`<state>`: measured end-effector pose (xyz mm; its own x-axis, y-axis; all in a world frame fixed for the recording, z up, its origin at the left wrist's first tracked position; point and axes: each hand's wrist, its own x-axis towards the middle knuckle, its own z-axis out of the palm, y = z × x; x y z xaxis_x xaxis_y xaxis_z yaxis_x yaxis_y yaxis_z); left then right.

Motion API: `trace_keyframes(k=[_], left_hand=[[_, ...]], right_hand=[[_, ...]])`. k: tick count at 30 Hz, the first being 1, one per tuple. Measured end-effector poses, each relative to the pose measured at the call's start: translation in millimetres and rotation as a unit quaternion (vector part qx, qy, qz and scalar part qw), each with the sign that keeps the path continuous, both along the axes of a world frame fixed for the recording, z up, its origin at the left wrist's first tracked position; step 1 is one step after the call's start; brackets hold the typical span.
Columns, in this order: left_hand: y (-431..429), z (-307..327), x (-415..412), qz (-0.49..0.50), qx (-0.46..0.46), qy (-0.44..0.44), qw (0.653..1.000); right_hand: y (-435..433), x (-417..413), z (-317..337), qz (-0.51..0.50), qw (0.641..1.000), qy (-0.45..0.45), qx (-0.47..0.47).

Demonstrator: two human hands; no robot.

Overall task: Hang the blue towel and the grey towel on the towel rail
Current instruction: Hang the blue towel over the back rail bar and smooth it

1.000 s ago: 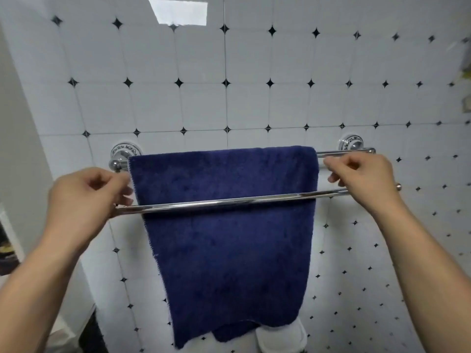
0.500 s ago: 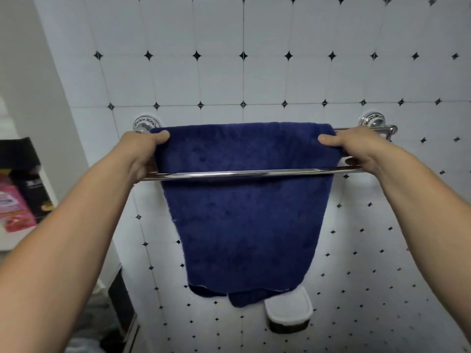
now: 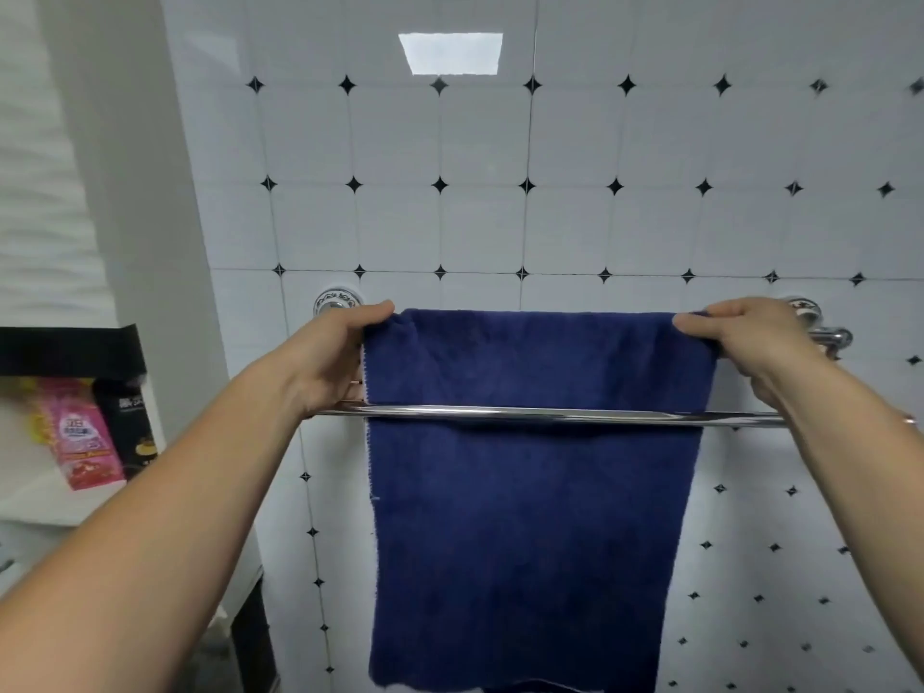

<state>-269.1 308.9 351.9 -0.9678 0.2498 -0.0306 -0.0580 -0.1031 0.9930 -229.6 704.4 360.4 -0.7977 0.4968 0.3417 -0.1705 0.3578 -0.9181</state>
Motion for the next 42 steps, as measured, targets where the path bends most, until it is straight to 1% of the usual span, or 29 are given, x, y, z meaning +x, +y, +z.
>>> trace_keyframes(k=[2,3,4,5,6,7,9,10,11,14,16,23,25,27,28,29,30,31,32,33,34,35,37,39,42], left_hand=[[4.7,0.2,-2.6,-0.011,0.017,0.001,1.0],[8.1,-0.4,-3.4,-0.011,0.031,-0.003,0.999],[11.8,-1.2,-4.0,-0.007,0.045,-0.008,0.999],[14.7,-1.9,-4.1,-0.003,0.056,-0.011,0.998],[16.1,-2.5,-4.5,0.0,0.064,-0.015,0.998],[16.1,-3.2,-4.9,0.003,0.073,-0.02,0.997],[13.0,-5.1,-5.3,0.009,0.093,-0.029,0.995],[11.6,-5.7,-5.2,0.014,0.105,-0.03,0.994],[10.5,-6.6,-4.9,0.023,0.117,-0.03,0.992],[8.9,-10.4,-3.7,0.053,0.143,-0.024,0.988],[7.1,-9.6,-2.7,0.059,0.149,-0.014,0.987],[2.9,3.4,-5.2,0.088,0.148,0.062,0.983],[5.4,2.2,-7.9,0.095,0.121,0.075,0.985],[6.8,-0.8,-10.2,0.109,0.071,0.084,0.988],[7.5,-3.2,-11.9,0.117,0.048,0.085,0.988],[7.7,-6.0,-13.7,0.13,0.033,0.085,0.987],[7.1,-8.5,-15.2,0.149,0.026,0.087,0.985],[6.5,-10.2,-16.4,0.172,0.022,0.091,0.981],[7.3,-11.7,-17.7,0.192,0.02,0.101,0.976],[8.7,-13.0,-19.2,0.207,0.018,0.115,0.971],[9.9,-14.1,-19.8,0.217,0.015,0.129,0.968],[11.3,-15.5,-19.3,0.218,0.01,0.142,0.966],[13.1,-19.7,-18.0,0.191,-0.02,0.161,0.968],[14.3,-23.4,-13.3,0.155,-0.06,0.177,0.97],[14.5,-24.1,-10.3,0.168,-0.053,0.182,0.967]], right_hand=[[1.5,-0.7,3.7,-0.007,0.998,-0.014,0.064],[3.3,-1.8,5.8,-0.025,0.99,-0.029,0.136],[4.4,-0.7,9.0,-0.063,0.969,-0.051,0.235],[4.0,1.0,12.8,-0.107,0.931,-0.072,0.341],[3.1,1.9,16.7,-0.128,0.894,-0.076,0.423],[2.3,1.5,20.4,-0.11,0.874,-0.077,0.467],[-1.8,-0.6,25.8,-0.026,0.871,-0.088,0.482],[-2.7,-2.1,26.7,-0.008,0.87,-0.092,0.485],[-3.0,-3.4,27.6,-0.017,0.863,-0.089,0.497],[1.2,-5.0,30.3,-0.078,0.822,-0.071,0.559],[7.7,-2.4,31.2,-0.095,0.813,-0.065,0.571],[40.5,13.8,31.2,-0.147,0.856,-0.022,0.495],[42.1,14.1,24.0,-0.167,0.858,-0.025,0.485],[40.0,14.0,14.9,-0.188,0.871,-0.014,0.455],[39.4,15.6,11.6,-0.204,0.877,-0.018,0.434],[39.4,17.7,9.1,-0.211,0.883,-0.04,0.417],[38.5,19.3,6.0,-0.199,0.889,-0.075,0.405],[34.2,21.2,1.7,-0.161,0.902,-0.113,0.385],[28.6,21.6,-4.7,-0.099,0.923,-0.14,0.345],[21.5,20.8,-12.5,-0.018,0.949,-0.149,0.277],[14.1,19.2,-19.8,0.049,0.969,-0.139,0.198],[7.9,17.4,-24.7,0.08,0.98,-0.122,0.136],[6.1,14.8,-27.8,0.105,0.988,-0.091,0.068],[10.5,16.0,-21.5,0.108,0.989,-0.093,0.05],[23.5,19.2,-9.8,0.098,0.99,-0.095,0.043]])
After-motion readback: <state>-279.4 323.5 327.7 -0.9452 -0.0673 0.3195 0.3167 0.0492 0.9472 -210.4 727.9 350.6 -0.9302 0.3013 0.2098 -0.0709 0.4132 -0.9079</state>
